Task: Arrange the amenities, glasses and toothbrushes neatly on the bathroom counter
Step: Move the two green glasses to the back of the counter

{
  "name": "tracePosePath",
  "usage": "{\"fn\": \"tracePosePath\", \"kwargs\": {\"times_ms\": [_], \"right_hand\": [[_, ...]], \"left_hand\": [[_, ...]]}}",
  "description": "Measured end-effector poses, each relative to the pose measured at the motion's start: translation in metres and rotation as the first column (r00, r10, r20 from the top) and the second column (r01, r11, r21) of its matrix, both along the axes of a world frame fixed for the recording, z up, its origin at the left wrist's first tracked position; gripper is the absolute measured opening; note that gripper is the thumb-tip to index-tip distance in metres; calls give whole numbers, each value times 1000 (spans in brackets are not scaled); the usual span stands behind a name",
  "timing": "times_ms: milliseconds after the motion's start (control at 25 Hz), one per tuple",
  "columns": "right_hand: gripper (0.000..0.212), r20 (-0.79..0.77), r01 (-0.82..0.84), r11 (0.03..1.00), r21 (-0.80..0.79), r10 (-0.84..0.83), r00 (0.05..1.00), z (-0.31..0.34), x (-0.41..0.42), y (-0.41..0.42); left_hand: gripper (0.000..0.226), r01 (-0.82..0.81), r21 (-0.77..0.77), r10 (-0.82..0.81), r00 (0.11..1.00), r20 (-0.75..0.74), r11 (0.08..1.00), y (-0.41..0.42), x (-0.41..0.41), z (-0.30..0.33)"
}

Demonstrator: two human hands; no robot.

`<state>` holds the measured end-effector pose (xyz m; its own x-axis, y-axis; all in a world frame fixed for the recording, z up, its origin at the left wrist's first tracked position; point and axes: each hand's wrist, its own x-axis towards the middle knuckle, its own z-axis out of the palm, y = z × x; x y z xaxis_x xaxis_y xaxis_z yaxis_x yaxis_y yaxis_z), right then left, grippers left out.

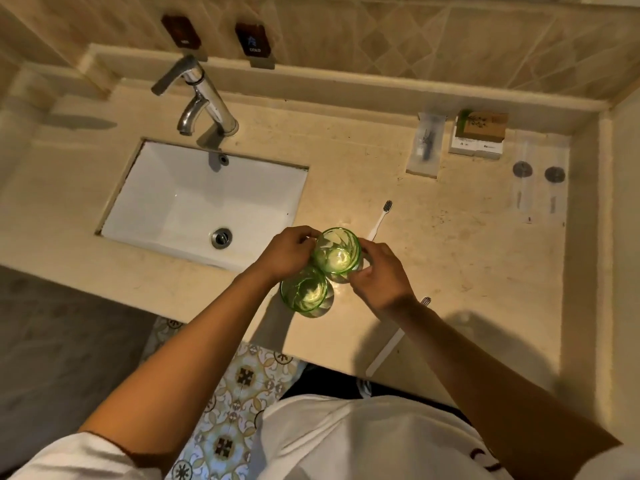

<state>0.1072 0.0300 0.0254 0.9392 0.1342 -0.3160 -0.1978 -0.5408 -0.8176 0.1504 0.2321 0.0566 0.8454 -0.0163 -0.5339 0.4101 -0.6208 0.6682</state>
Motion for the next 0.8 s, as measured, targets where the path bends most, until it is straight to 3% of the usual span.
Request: {"fn": "tracePosePath", "kwargs": {"times_ms": [120, 240, 520, 640, 720, 800], "right_hand": [[60, -2, -11, 1000, 28, 11, 1000, 4, 2, 3], [68, -24, -9, 999, 34, 9, 1000, 4, -2, 4], [72, 30, 76, 997, -4, -76, 997, 2, -2, 17], [59, 21, 224, 970, 96, -227, 974, 1, 7, 30], [63, 63, 290, 954, 72, -294, 954, 5, 18, 38], [70, -16, 357, 928, 109, -358, 934, 10, 37, 41]], "left_hand": [[40, 19, -2, -19, 999, -36, 1000, 3, -8, 2], [34, 11, -48, -14, 998, -54, 999, 9, -4, -2], [33, -111, -394, 40, 982, -184, 913, 14, 13, -3], [37, -112, -447, 16, 977, -212, 887, 19, 33, -9], [38, -94, -447, 4, 980, -198, 890, 21, 54, -11], [37, -91, -443, 6, 982, -189, 892, 21, 76, -12]]}}
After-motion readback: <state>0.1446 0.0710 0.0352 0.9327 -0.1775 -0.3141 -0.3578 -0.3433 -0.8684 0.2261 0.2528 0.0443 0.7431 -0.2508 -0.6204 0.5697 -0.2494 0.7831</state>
